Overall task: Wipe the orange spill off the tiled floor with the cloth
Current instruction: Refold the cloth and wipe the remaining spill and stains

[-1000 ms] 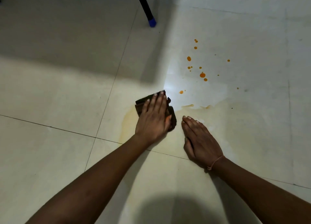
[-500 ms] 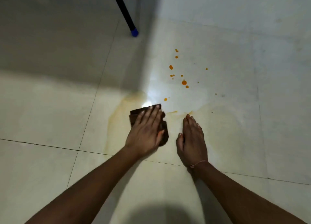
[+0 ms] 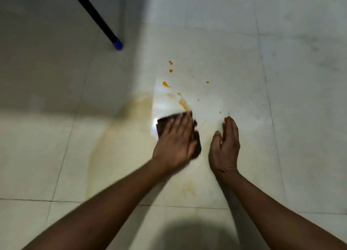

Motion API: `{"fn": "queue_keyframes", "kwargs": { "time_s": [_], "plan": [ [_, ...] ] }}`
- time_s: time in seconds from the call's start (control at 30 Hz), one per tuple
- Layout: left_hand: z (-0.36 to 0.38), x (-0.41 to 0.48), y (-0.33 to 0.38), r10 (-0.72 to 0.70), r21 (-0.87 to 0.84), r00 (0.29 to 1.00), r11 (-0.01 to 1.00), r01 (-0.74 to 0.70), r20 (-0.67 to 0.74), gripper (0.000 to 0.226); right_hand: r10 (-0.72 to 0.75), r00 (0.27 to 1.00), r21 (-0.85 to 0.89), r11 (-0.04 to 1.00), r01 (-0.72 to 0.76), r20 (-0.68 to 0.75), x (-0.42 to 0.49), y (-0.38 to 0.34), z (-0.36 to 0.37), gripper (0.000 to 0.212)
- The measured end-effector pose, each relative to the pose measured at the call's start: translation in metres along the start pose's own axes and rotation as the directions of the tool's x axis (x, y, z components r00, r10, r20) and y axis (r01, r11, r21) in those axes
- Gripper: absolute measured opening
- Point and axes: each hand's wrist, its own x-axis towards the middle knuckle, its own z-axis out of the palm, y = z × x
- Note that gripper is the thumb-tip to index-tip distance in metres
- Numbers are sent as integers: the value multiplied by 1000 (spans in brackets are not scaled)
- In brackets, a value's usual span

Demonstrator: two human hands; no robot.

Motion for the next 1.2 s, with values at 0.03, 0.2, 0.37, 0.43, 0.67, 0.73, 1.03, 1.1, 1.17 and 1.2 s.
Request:
{"fn": "queue_keyframes", "kwargs": {
  "time_s": [0.03, 0.2, 0.37, 0.43, 0.67, 0.73, 1.03, 1.1, 1.17, 1.2],
  "plan": [
    [0, -24, 2, 76, 0, 995, 997, -76, 63, 67, 48, 999, 7, 999, -47, -22, 3, -4, 1, 56],
    [-12, 92, -64, -231, -8, 969, 973, 231, -90, 64, 46, 999, -90, 995, -45, 8, 6, 0, 13, 54],
    [-7, 91, -5, -27, -2, 999, 1000, 28, 26, 68, 32, 999, -93, 995, -33, -9, 6, 1, 12, 52],
    [-3, 38, -13, 225, 3, 968, 974, -227, 110, 69, 54, 999, -67, 996, -53, 4, 6, -3, 8, 52],
    [-25, 184, -88, -343, -27, 933, 939, 343, -109, 66, 11, 1000, -98, 995, -10, 9, 5, 0, 16, 54],
    [-19, 178, -42, -197, -33, 979, 980, 196, -43, 68, 0, 1000, -101, 995, 0, 6, 7, 0, 14, 54],
    [-35, 195, -83, -261, -14, 965, 965, 261, -35, 67, -103, 994, -218, 970, 108, 36, 4, -10, 17, 50],
    [-14, 171, -42, -9, -11, 1000, 1000, 9, 23, 69, -78, 996, -174, 981, 82, 31, 10, -1, 22, 50],
    [-6, 118, -19, 338, 10, 927, 939, -344, 161, 70, -28, 1000, -121, 992, 29, 15, 10, 0, 18, 52],
    [-6, 109, -25, 404, 40, 898, 908, -417, 175, 70, -15, 1000, -100, 995, 17, 19, 6, -2, 18, 53]
  ]
}}
